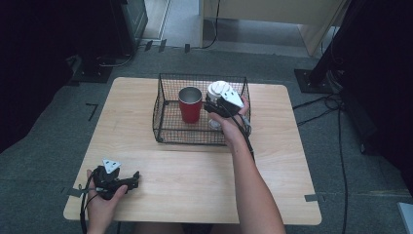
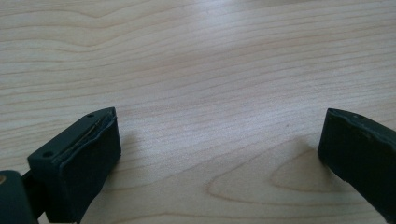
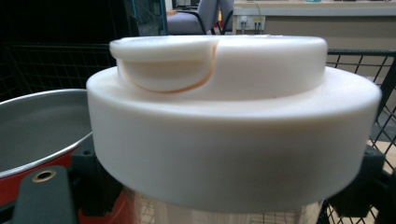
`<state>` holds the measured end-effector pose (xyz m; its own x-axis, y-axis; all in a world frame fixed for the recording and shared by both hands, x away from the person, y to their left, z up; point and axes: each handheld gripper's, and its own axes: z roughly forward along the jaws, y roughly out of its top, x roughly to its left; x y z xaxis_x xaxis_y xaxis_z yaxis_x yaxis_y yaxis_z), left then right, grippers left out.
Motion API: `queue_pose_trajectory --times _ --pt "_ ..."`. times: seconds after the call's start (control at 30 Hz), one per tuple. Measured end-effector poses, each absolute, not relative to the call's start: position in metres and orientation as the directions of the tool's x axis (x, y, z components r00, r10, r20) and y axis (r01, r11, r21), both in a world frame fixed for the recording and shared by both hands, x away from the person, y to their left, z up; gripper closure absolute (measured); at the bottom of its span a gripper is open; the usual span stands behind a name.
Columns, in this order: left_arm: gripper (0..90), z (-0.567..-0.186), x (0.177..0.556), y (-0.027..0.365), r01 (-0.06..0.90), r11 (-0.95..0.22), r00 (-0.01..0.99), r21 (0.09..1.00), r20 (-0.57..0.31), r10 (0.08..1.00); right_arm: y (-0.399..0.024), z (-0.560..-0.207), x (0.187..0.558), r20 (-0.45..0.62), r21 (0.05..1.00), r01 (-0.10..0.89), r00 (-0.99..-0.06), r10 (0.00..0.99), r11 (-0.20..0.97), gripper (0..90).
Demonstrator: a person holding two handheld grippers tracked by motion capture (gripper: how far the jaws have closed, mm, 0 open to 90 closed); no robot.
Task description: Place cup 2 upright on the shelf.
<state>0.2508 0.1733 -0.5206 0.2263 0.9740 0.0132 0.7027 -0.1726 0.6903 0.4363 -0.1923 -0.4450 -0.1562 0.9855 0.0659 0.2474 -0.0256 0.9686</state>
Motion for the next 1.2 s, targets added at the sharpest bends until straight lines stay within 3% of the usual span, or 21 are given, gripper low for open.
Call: queue_pose_trajectory --times 0.23,0.53,0.87,1.2 --pt "0.0 -0.521 0.251 0.173 0.703 -0.172 0.226 0.69 0.013 0.974 -0.192 -0.443 0.437 0.087 0.962 0.271 -0.149 0.985 -0.044 13.5" --pt "0.1 -0.521 0.251 0.173 0.703 -0.172 0.226 0.69 0.013 0.974 -0.188 -0.44 0.433 0.083 0.97 0.238 -0.151 0.985 -0.045 0.2" --pt "0.1 -0.521 0.251 0.173 0.703 -0.172 0.226 0.69 0.013 0.974 -0.187 -0.429 0.427 0.034 0.989 0.149 -0.128 0.991 -0.015 0.0" --pt "0.1 -0.521 0.251 0.173 0.702 -0.174 0.227 0.69 0.014 0.974 -0.191 -0.406 0.423 0.059 0.995 0.093 -0.142 0.988 -0.046 0.0"
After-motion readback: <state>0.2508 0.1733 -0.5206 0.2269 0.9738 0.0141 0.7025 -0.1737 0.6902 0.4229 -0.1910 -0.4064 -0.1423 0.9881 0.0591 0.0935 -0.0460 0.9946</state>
